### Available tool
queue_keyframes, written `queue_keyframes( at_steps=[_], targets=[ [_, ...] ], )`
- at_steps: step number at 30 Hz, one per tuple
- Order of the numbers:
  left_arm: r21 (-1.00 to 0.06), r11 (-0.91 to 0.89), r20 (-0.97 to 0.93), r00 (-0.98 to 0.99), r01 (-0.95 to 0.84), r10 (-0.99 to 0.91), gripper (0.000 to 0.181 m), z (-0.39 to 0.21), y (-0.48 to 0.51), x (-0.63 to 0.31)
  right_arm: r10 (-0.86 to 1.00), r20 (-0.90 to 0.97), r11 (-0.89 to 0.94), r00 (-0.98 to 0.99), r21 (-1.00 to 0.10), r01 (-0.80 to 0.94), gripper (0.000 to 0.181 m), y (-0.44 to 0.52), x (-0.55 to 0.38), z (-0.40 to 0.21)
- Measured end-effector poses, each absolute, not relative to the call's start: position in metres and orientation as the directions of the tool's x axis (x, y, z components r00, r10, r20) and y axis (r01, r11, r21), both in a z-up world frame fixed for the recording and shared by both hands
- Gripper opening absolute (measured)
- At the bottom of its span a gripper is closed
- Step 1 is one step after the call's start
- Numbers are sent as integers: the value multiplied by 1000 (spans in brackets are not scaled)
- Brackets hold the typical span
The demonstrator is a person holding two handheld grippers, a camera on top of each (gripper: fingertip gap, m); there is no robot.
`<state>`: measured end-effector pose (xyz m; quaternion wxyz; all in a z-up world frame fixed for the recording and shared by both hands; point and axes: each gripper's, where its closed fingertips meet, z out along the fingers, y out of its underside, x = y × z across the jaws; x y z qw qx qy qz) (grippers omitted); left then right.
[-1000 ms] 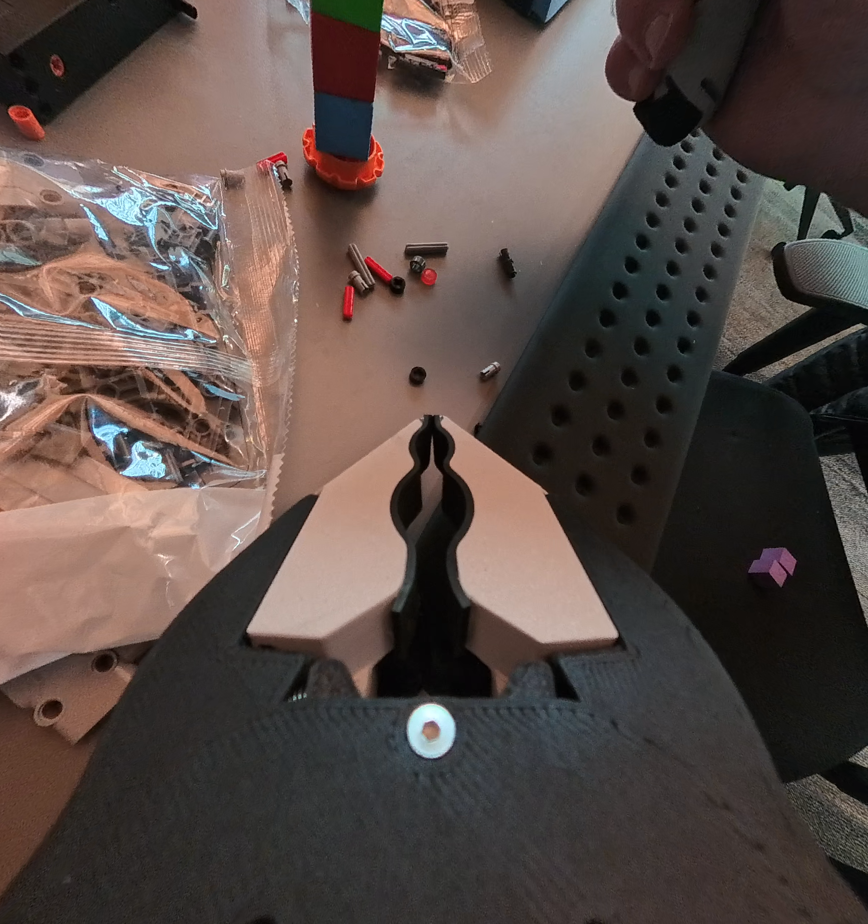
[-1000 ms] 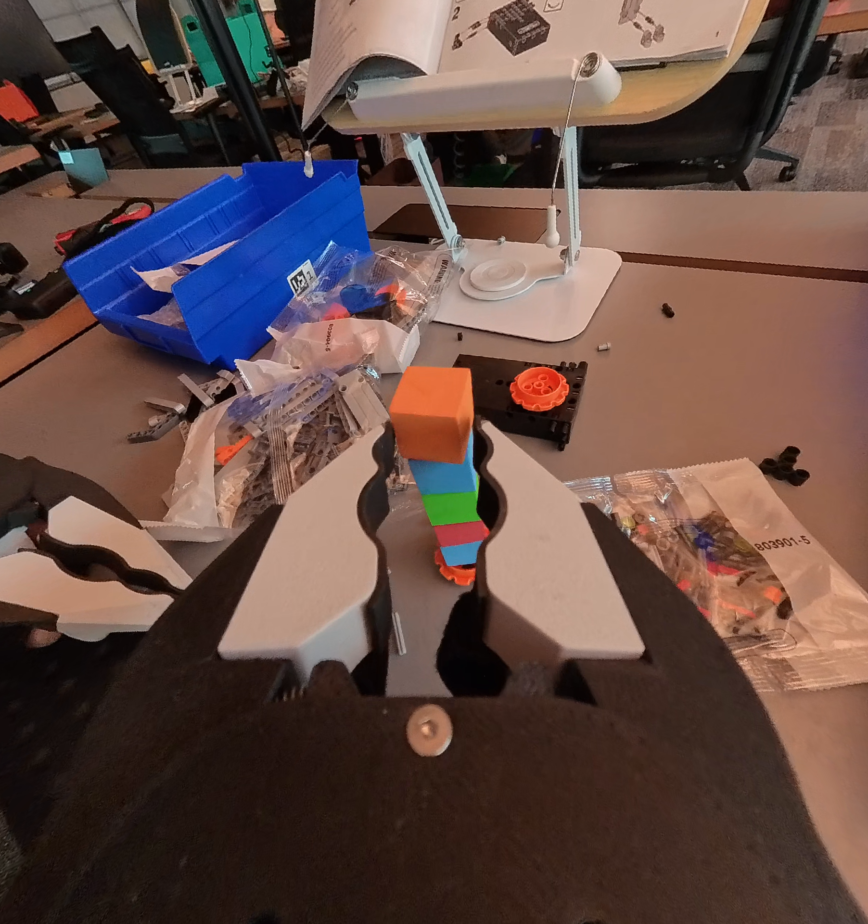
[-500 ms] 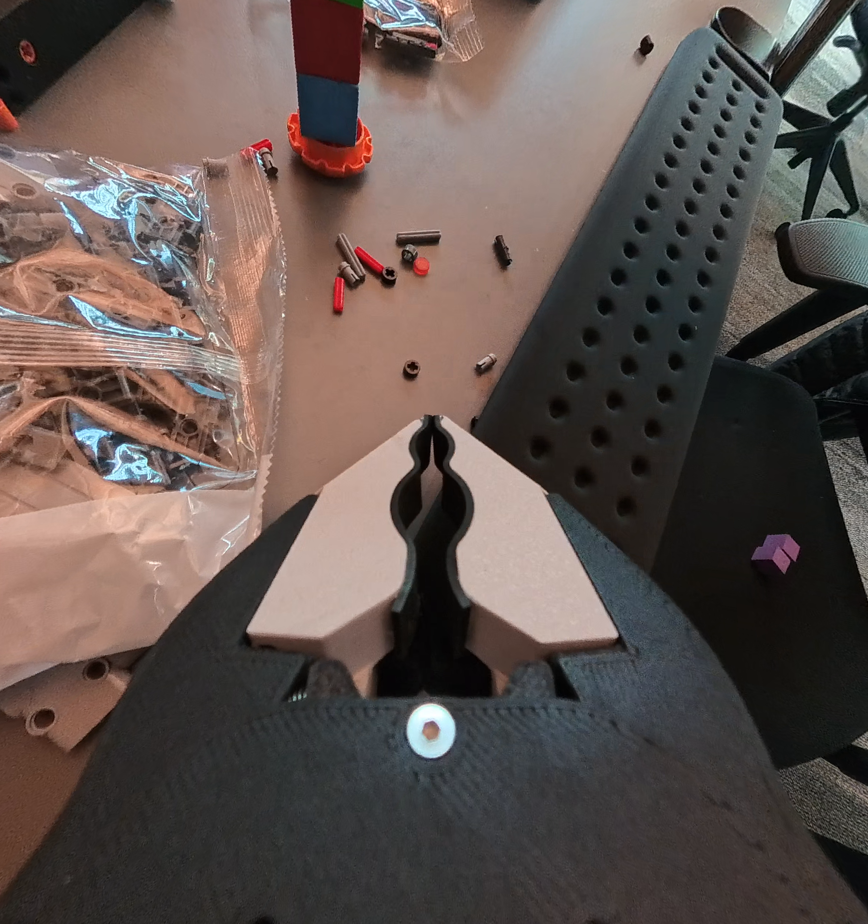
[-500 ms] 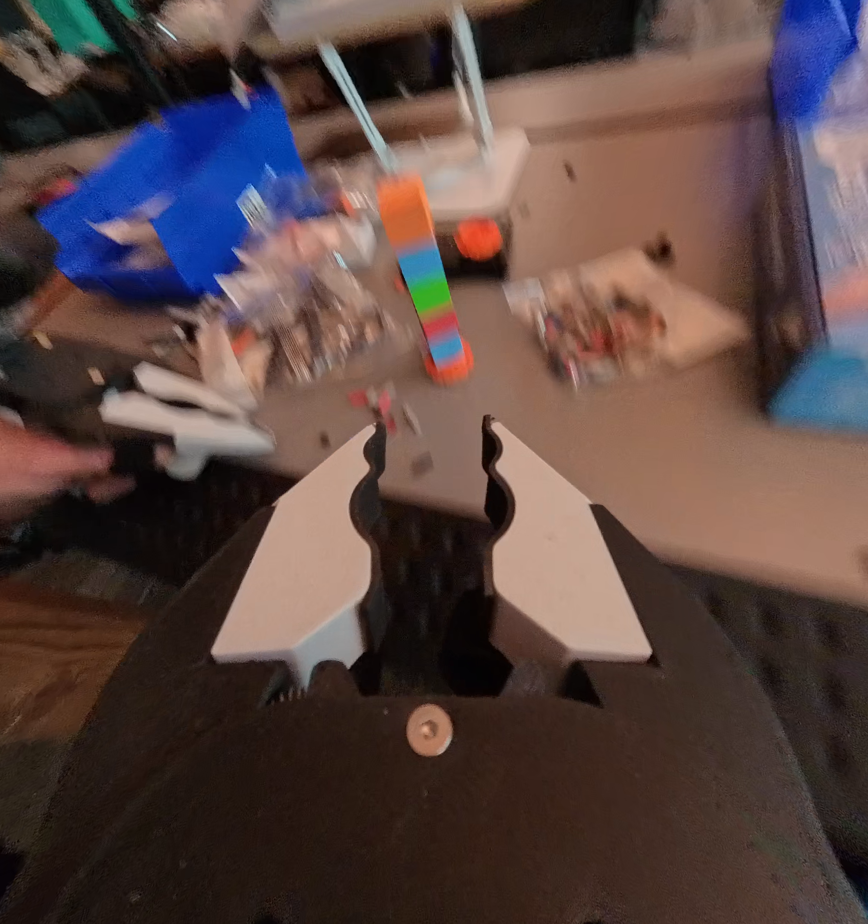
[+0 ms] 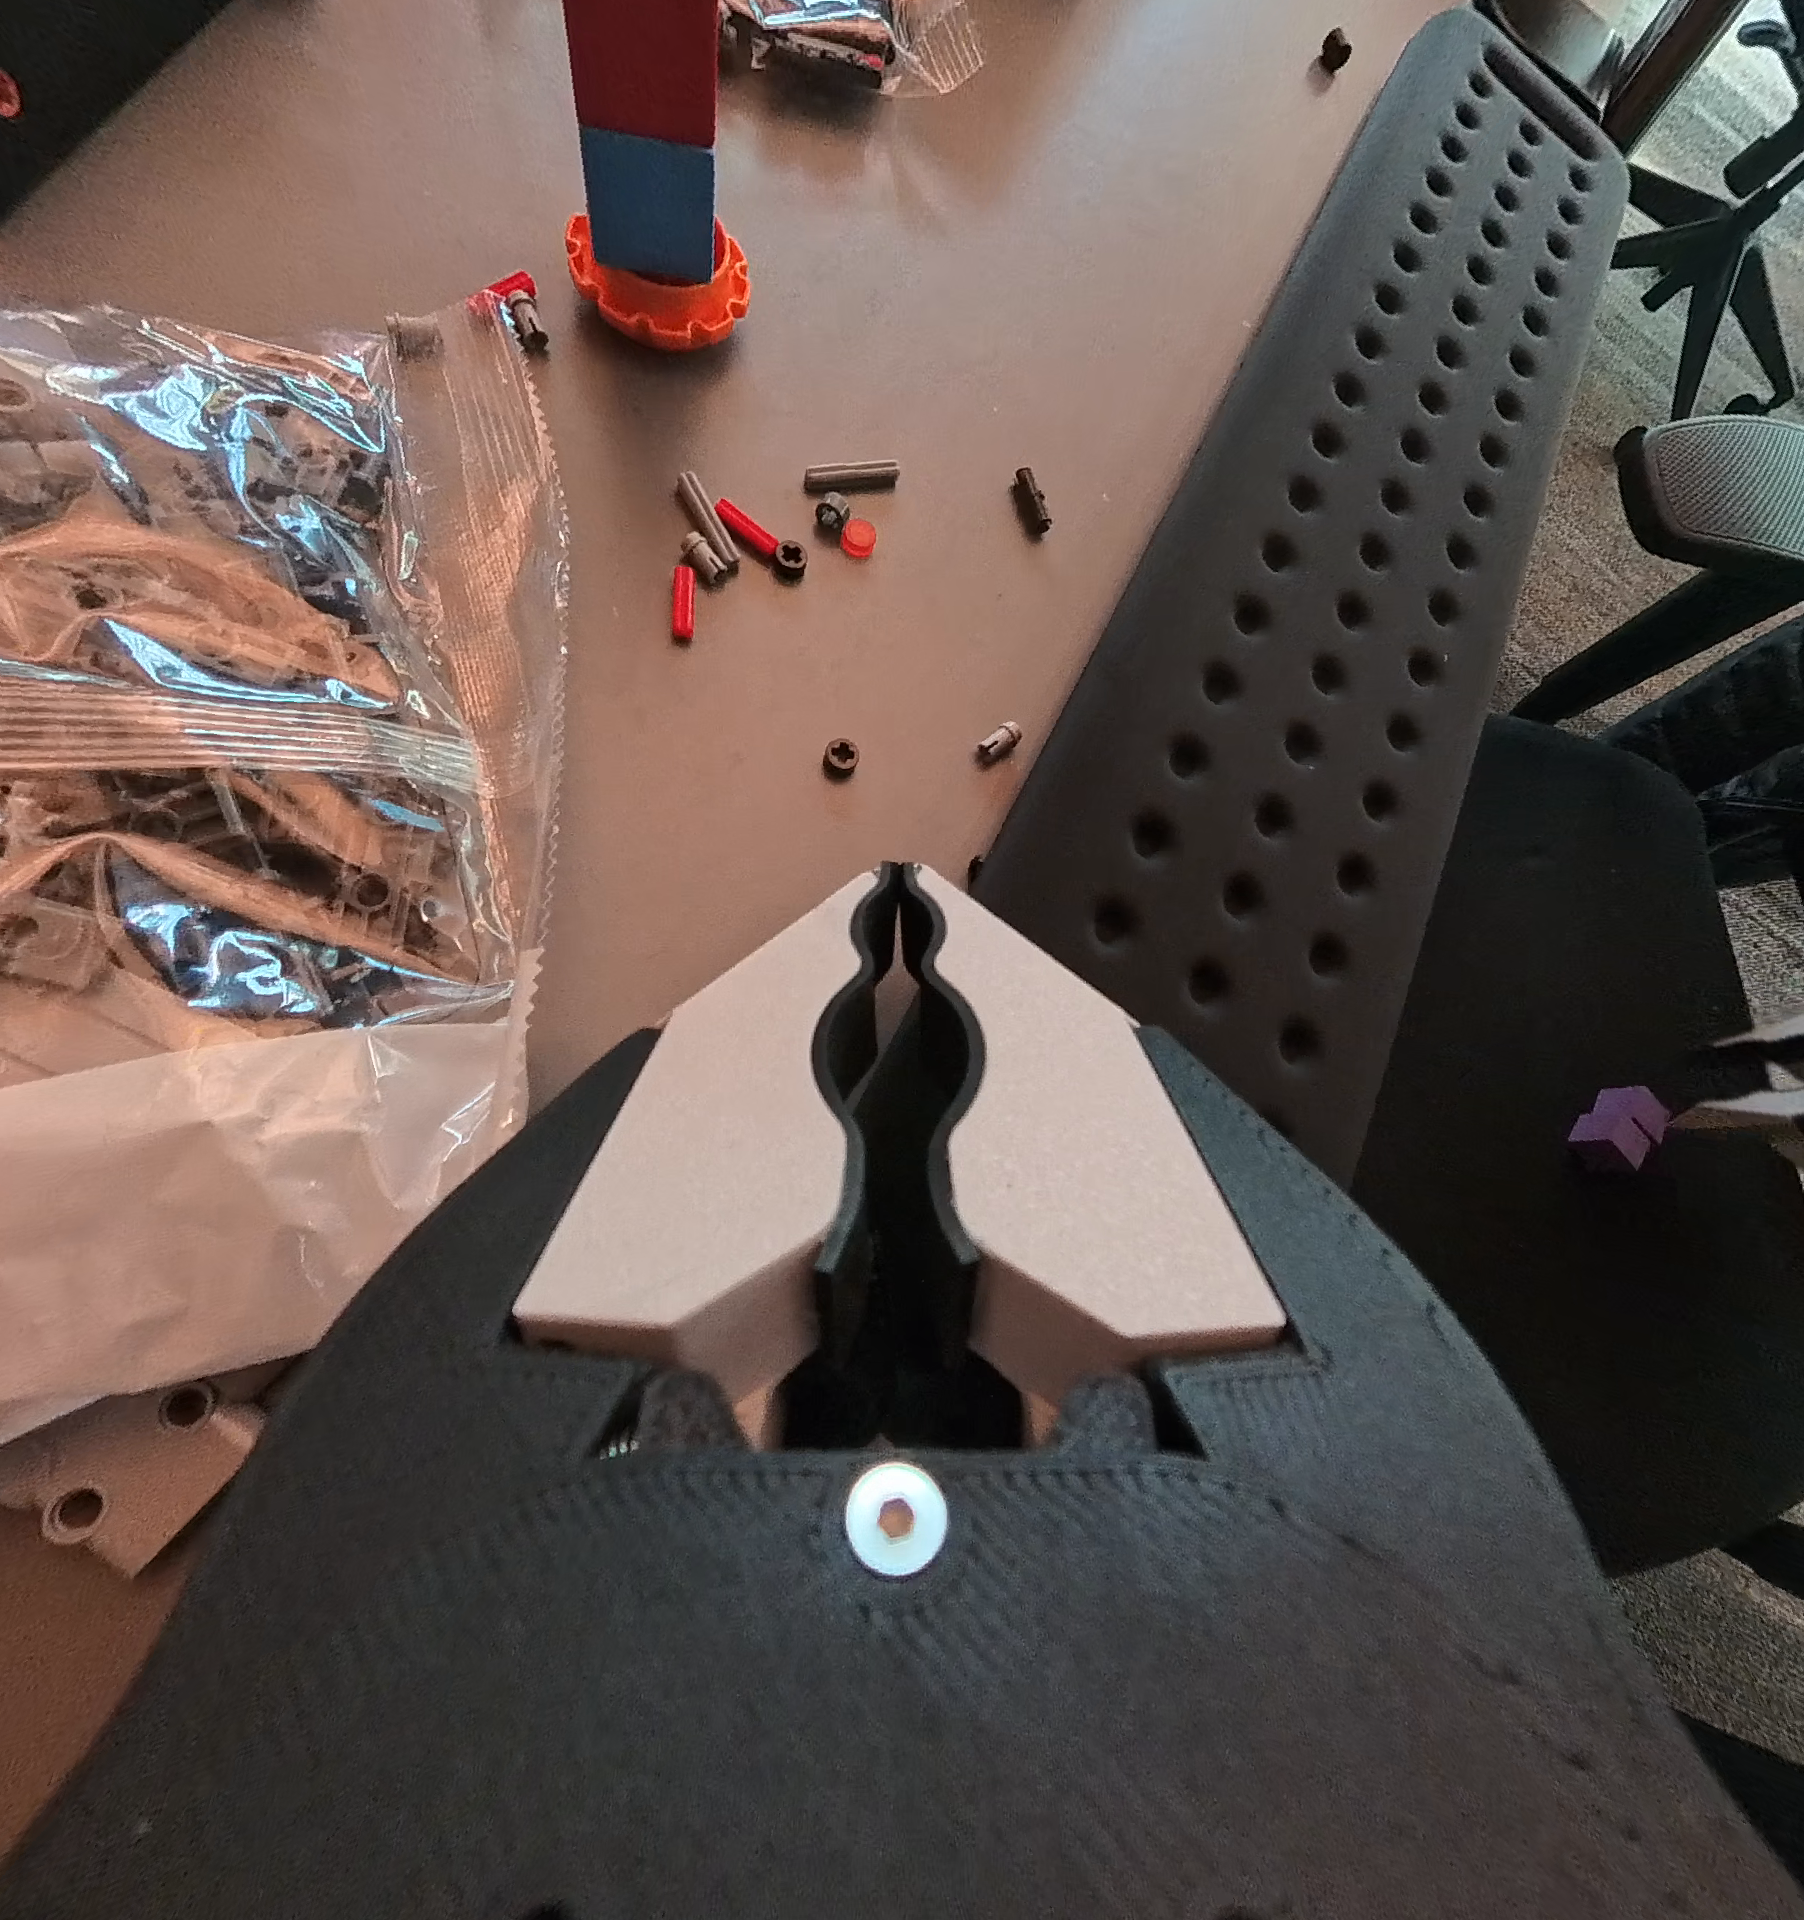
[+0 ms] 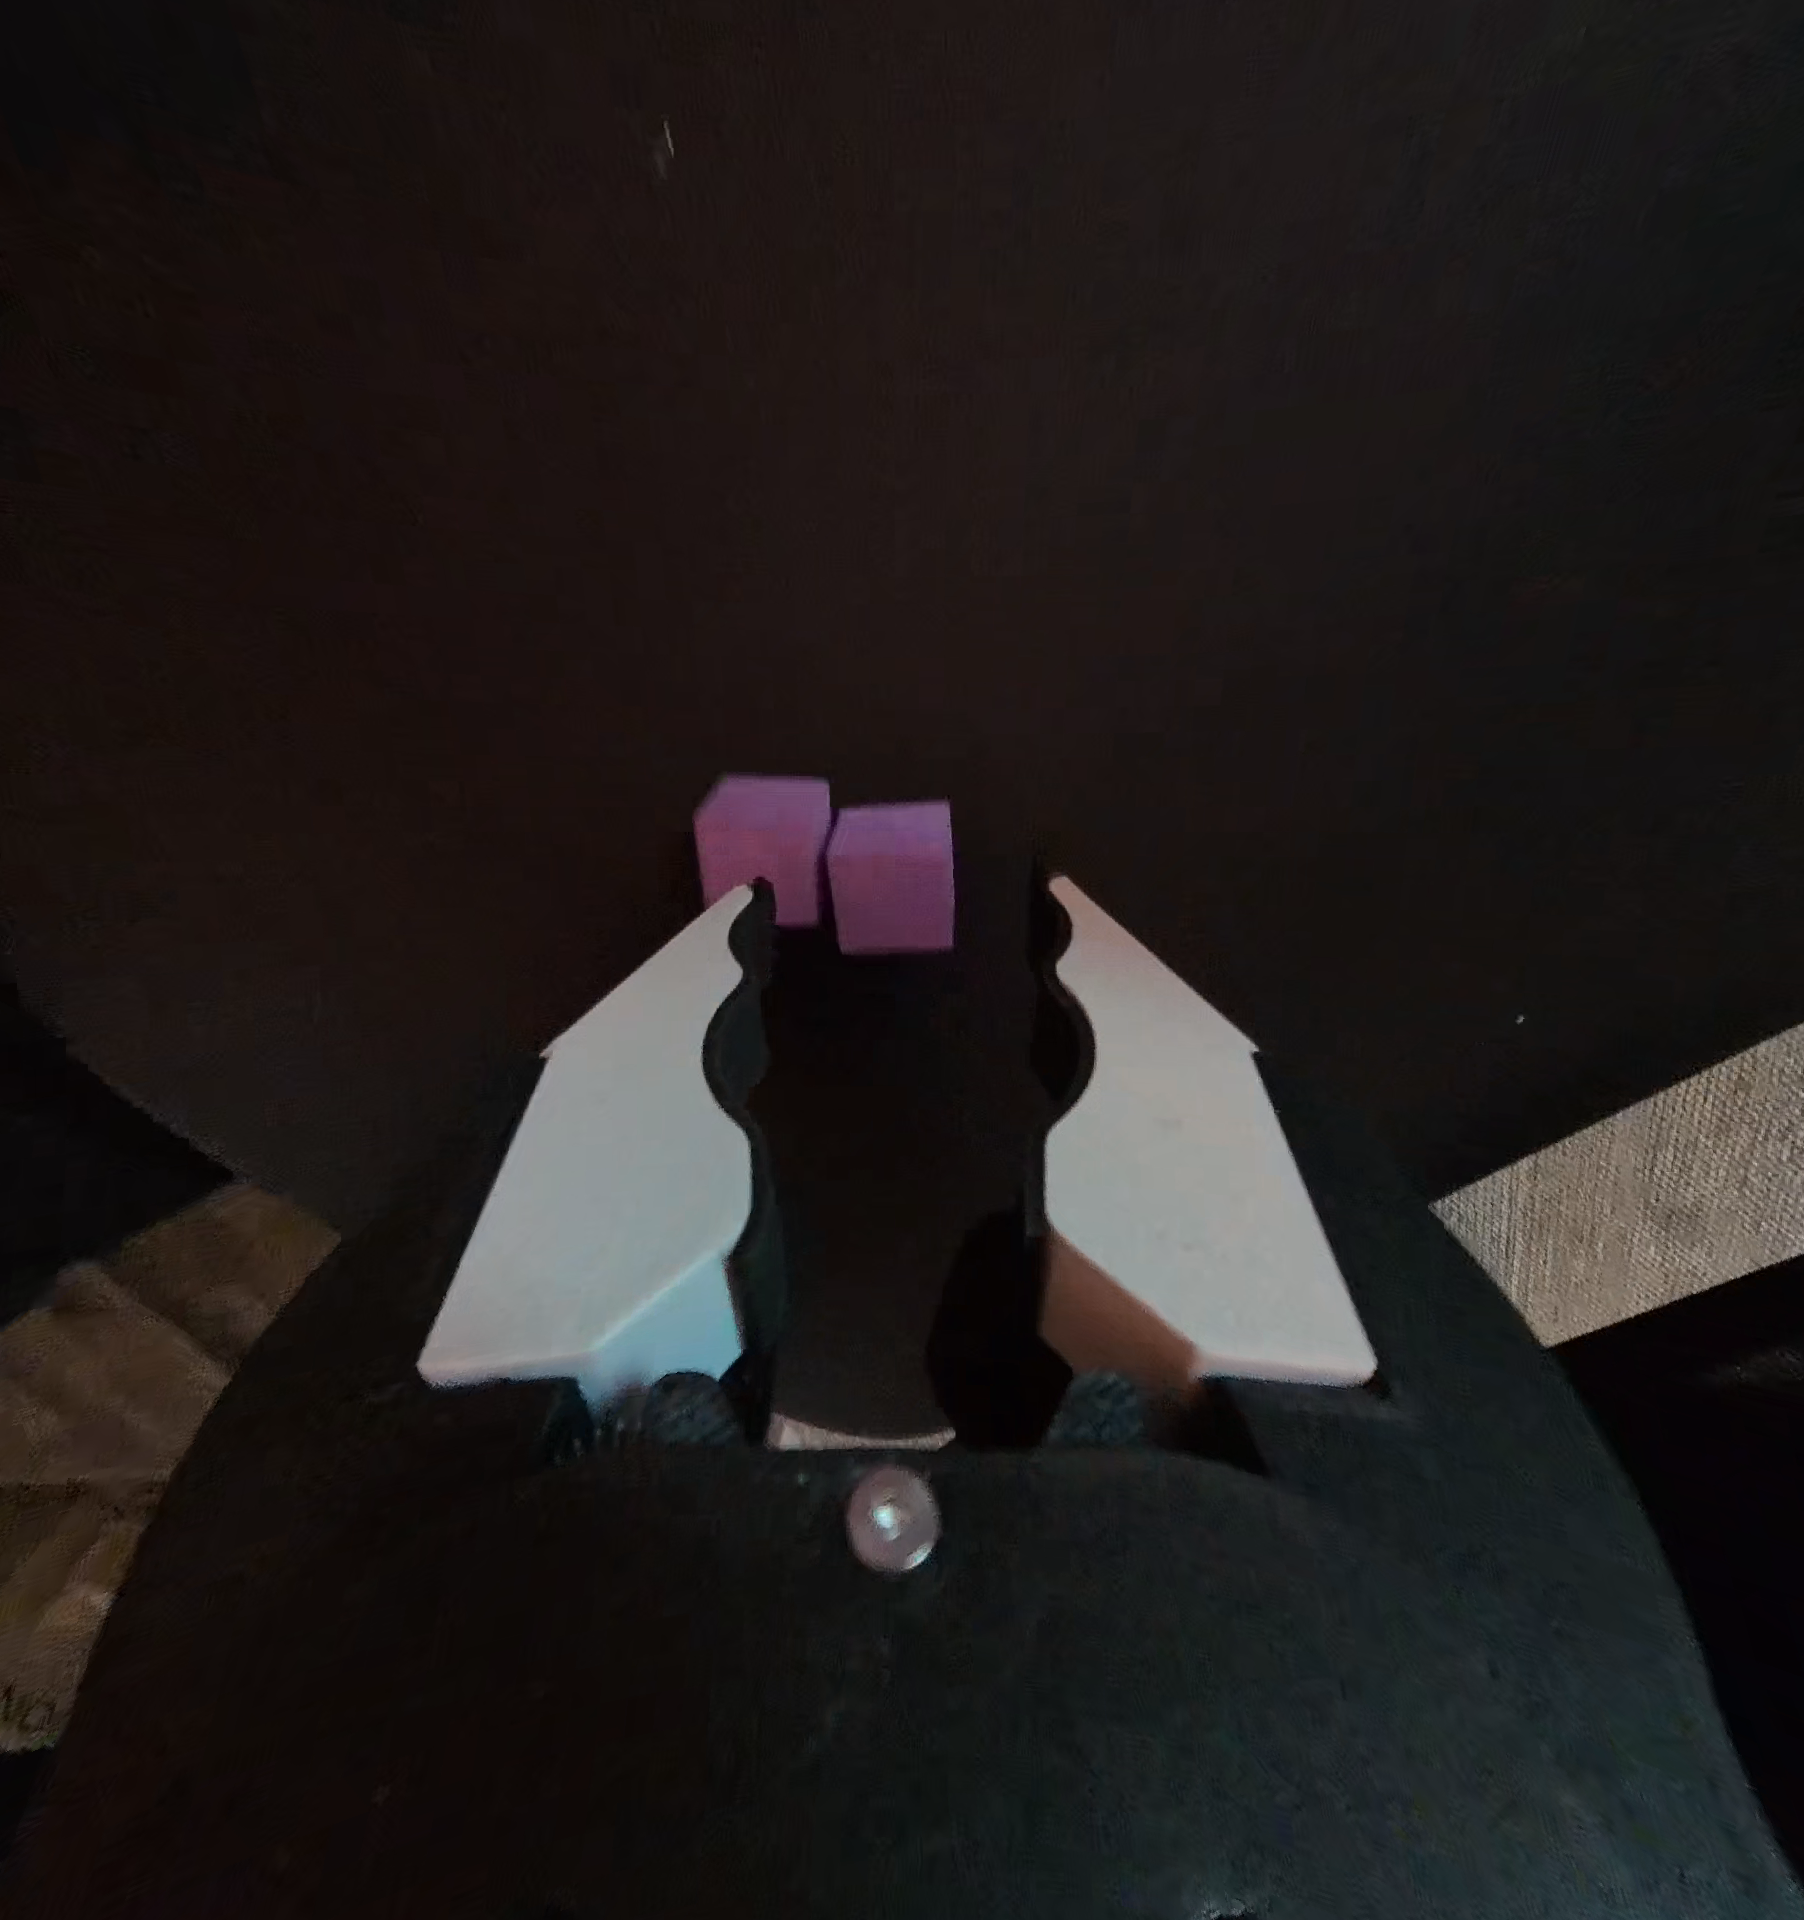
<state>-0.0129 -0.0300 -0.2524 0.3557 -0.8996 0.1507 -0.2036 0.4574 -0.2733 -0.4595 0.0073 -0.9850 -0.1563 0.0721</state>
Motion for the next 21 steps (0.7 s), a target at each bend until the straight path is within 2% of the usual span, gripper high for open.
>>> queue_keyframes(
  at_steps=[3, 10, 13, 16, 21],
  targets=[
    [-701, -702, 257, 873, -126, -414, 0, -253, -30, -13, 338, -135, -938, 931, 25, 344, 43, -294, 465, -474],
    [-694, -709, 255, 876, -130, -410, 0, -254, -30, -13, 346, -125, -933, 930, 57, 355, 32, -294, 464, -489],
    [-692, -710, 255, 876, -130, -409, 0, -255, -29, -13, 338, -148, -936, 929, 54, 349, 25, -294, 460, -488],
    [-691, -711, 259, 875, -128, -409, 0, -255, -30, -14, 374, -144, -921, 916, 58, 385, 25, -295, 459, -487],
    [-691, -712, 262, 873, -127, -410, 0, -255, -30, -13, 314, -143, -947, 938, 27, 321, 25, -289, 465, -481]
  ],
)
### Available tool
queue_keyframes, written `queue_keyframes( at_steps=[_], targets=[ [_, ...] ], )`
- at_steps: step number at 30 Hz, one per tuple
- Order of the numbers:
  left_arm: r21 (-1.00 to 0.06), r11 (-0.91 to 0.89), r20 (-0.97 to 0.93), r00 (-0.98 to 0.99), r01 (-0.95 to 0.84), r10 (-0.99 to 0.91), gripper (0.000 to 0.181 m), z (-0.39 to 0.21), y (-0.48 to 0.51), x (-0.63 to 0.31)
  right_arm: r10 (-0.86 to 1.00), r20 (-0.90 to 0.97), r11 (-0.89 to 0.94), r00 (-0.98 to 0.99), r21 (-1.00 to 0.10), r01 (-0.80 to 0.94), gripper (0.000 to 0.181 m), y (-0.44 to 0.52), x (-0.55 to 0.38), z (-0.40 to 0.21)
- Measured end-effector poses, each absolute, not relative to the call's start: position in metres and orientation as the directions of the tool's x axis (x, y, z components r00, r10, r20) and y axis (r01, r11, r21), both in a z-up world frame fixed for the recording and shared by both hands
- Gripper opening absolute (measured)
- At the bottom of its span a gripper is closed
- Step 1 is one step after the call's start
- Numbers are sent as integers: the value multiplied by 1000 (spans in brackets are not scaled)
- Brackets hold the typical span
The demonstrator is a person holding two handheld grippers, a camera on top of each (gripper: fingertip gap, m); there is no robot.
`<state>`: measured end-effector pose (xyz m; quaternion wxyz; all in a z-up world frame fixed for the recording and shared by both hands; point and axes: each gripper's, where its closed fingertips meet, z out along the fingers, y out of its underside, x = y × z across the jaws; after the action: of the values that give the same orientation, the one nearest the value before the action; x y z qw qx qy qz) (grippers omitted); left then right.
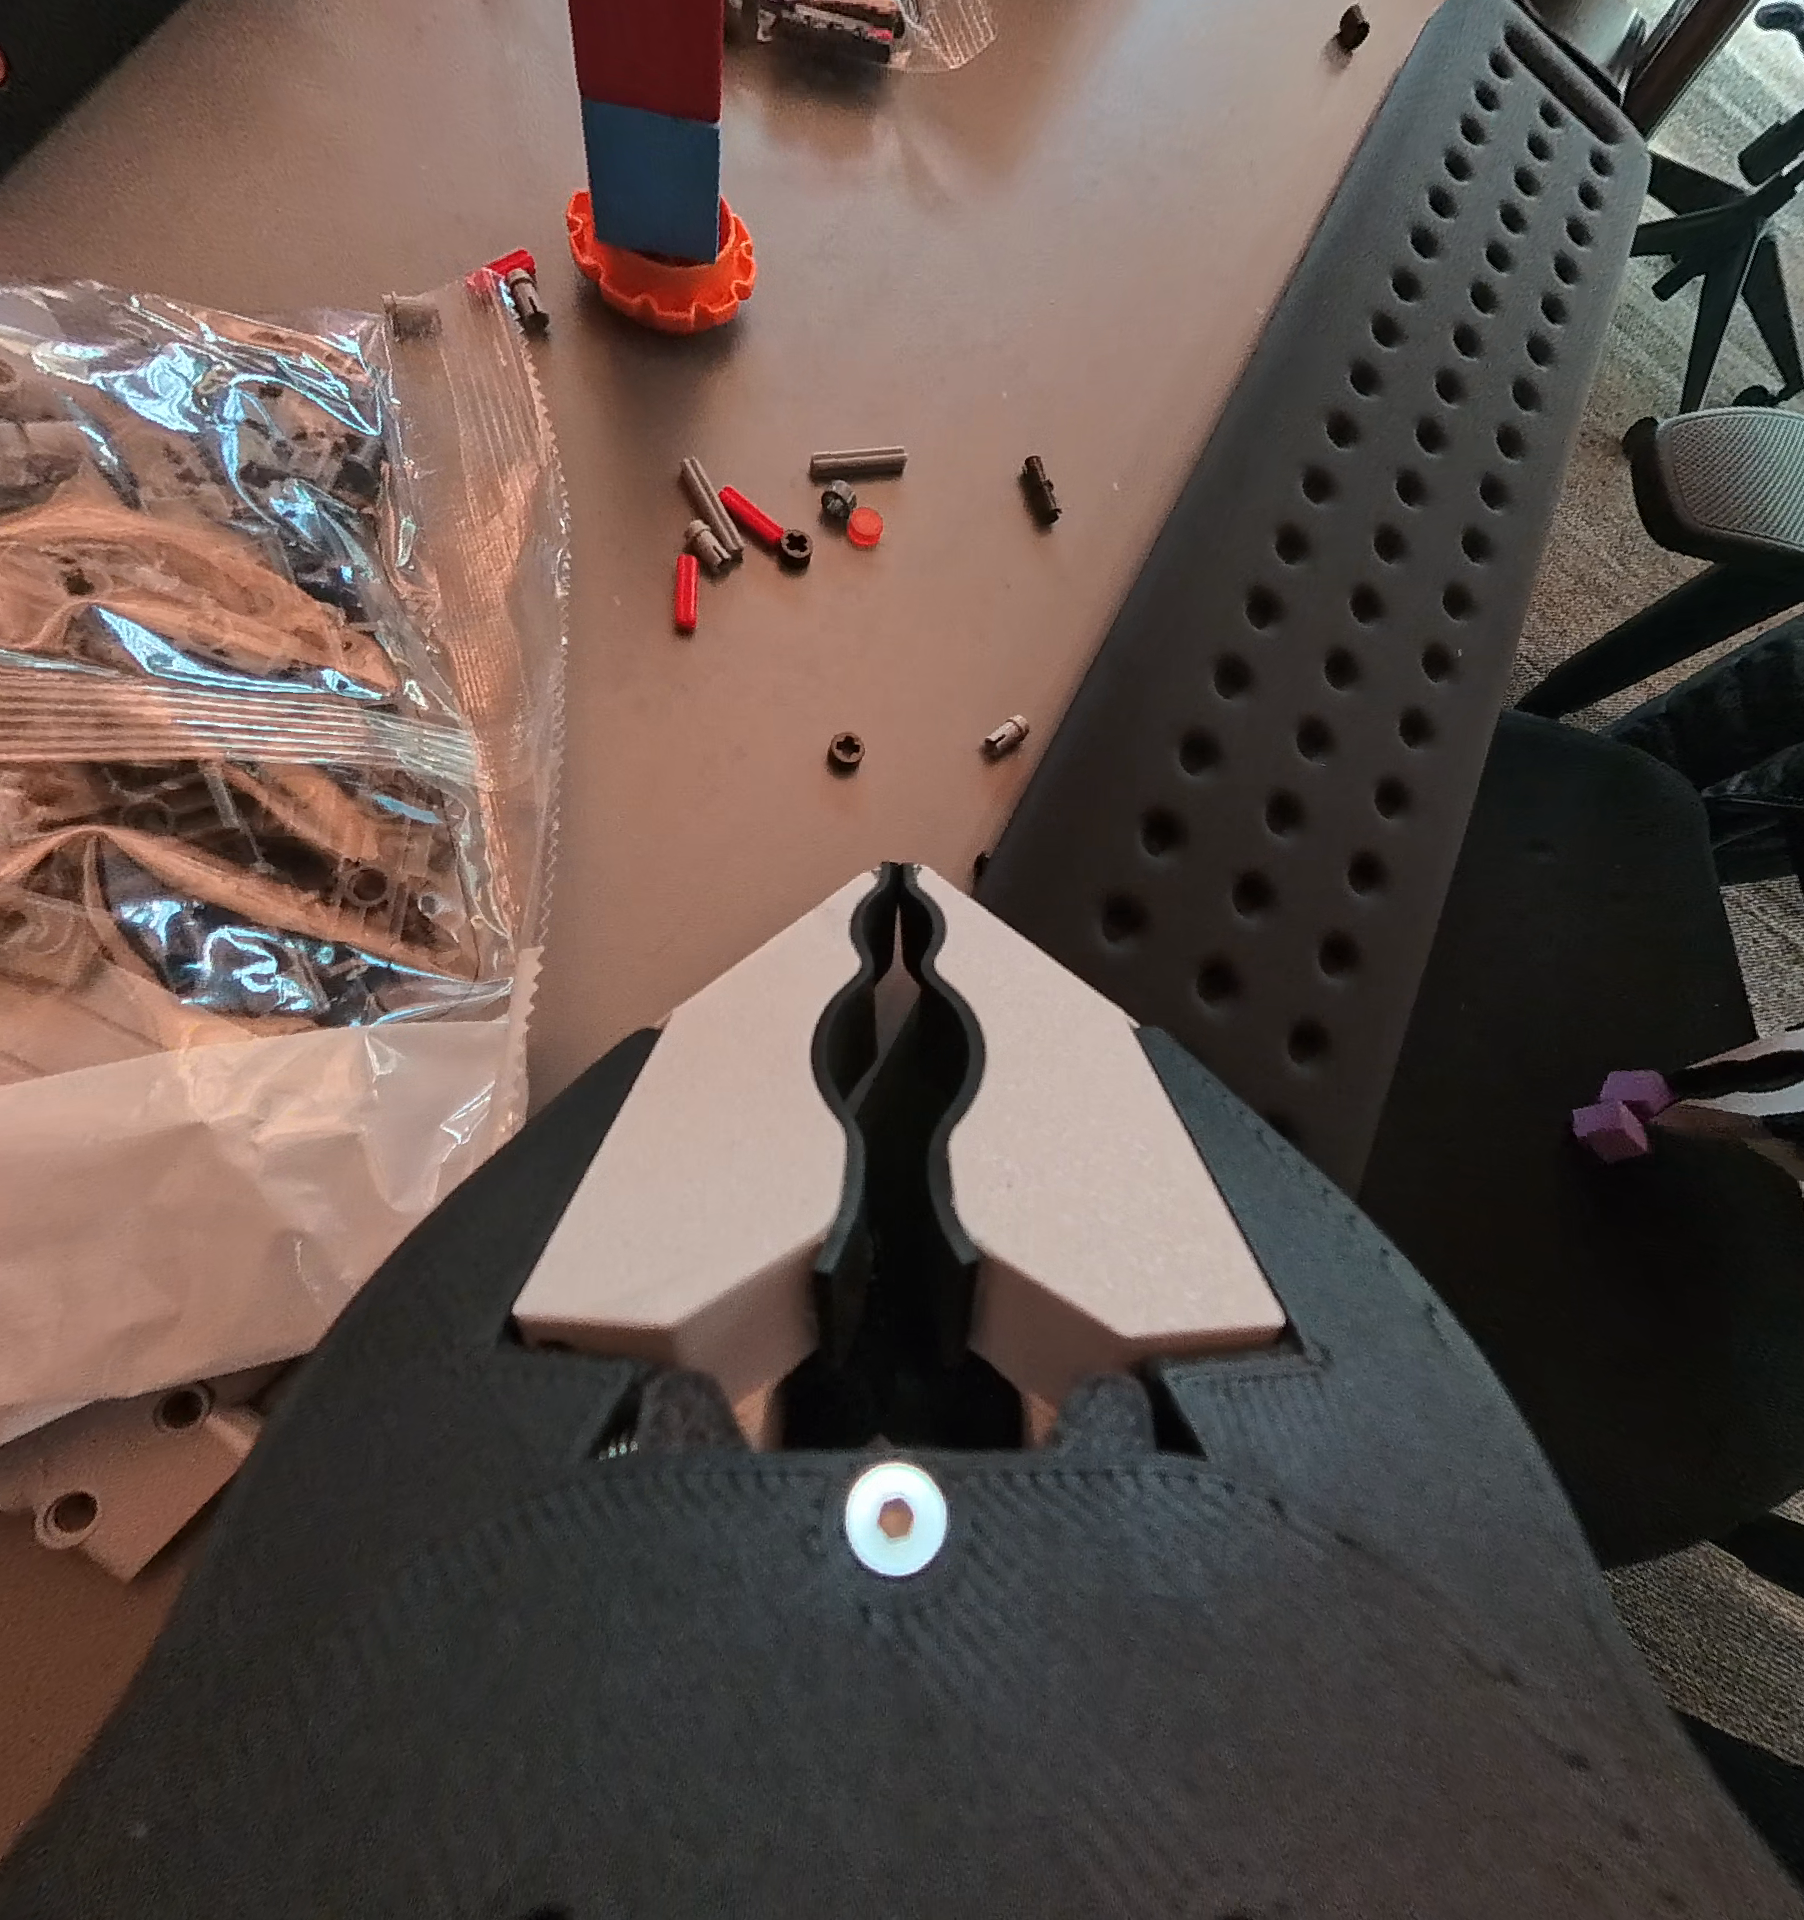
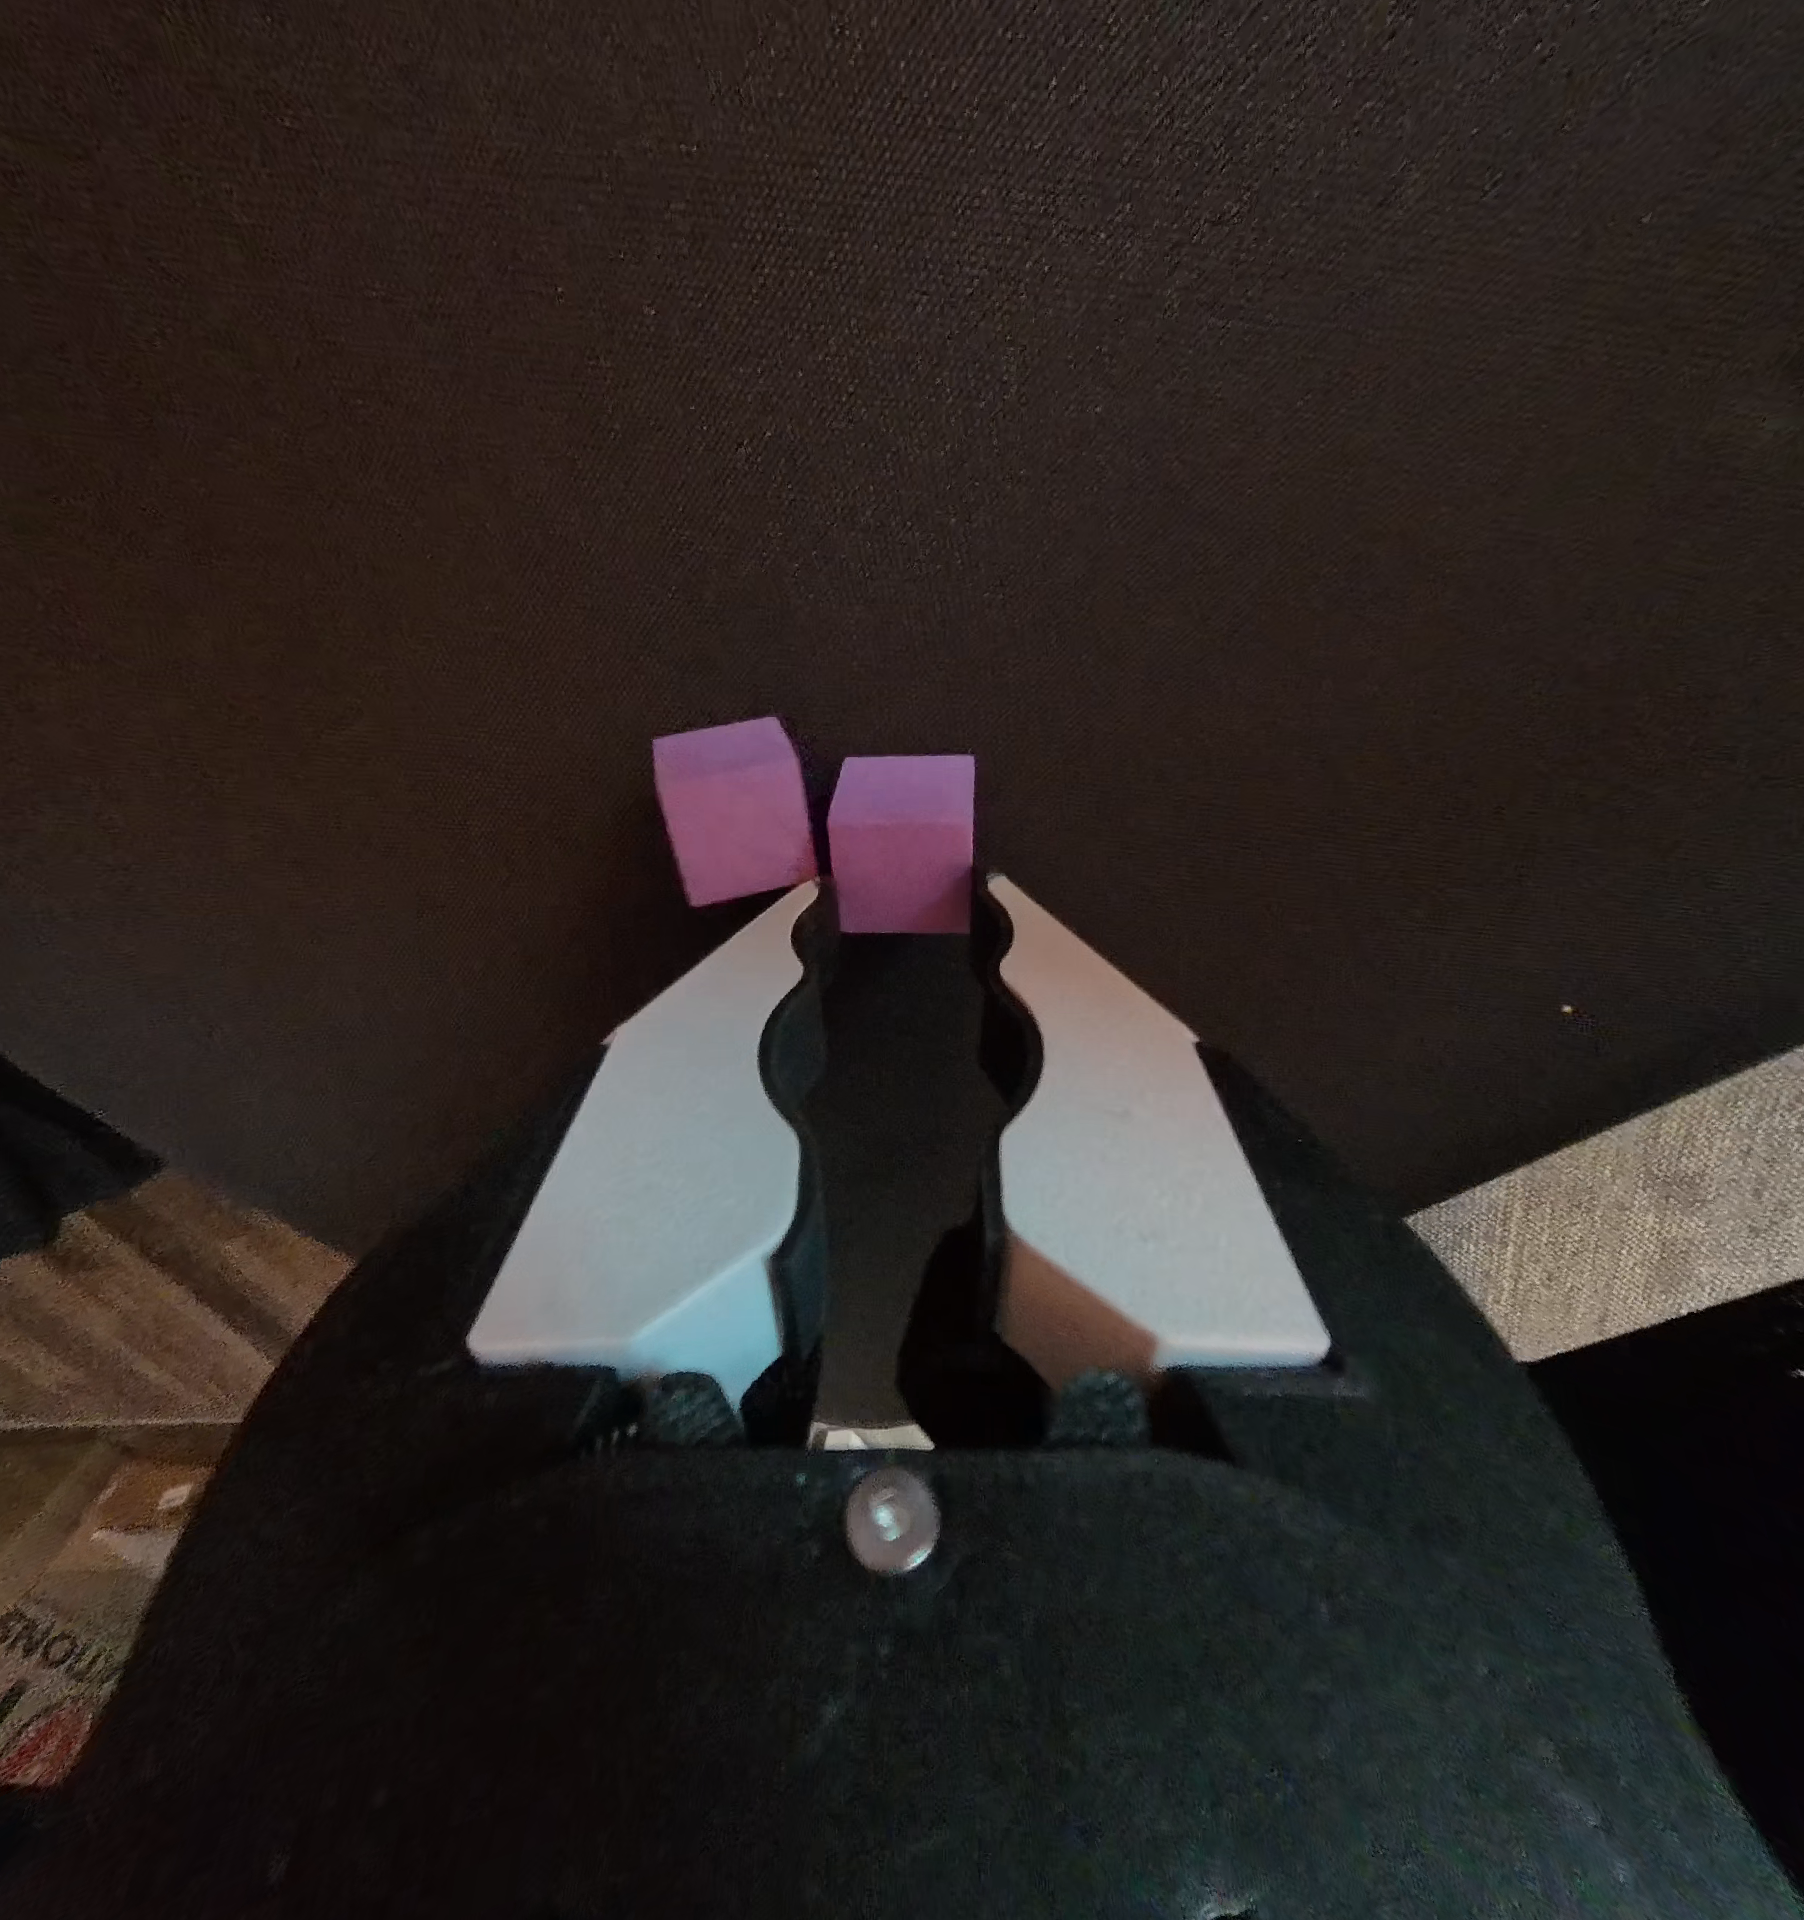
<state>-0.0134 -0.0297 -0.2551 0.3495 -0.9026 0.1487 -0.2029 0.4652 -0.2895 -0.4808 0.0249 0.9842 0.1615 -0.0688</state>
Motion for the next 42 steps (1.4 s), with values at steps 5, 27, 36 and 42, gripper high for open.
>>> queue_keyframes(
  at_steps=[5, 27, 36, 42],
  targets=[
    [-691, -713, 267, 872, -123, -410, 0, -255, -30, -13, 323, -123, -946, 938, -30, 322, 25, -276, 465, -464],
    [-695, -715, 273, 890, -80, -365, 0, -253, -26, -20, 827, -198, -313, 526, -939, 139, 24, 59, 116, -91],
    [-695, -715, 276, 889, -78, -365, 0, -254, -26, -20, 889, -110, -178, 444, -977, 115, 24, 110, 14, -76],
    [-693, -716, 282, 883, -83, -376, 0, -254, -27, -18, 883, -124, -203, 453, -971, 129, 24, 117, -1, -98]
  ],
)
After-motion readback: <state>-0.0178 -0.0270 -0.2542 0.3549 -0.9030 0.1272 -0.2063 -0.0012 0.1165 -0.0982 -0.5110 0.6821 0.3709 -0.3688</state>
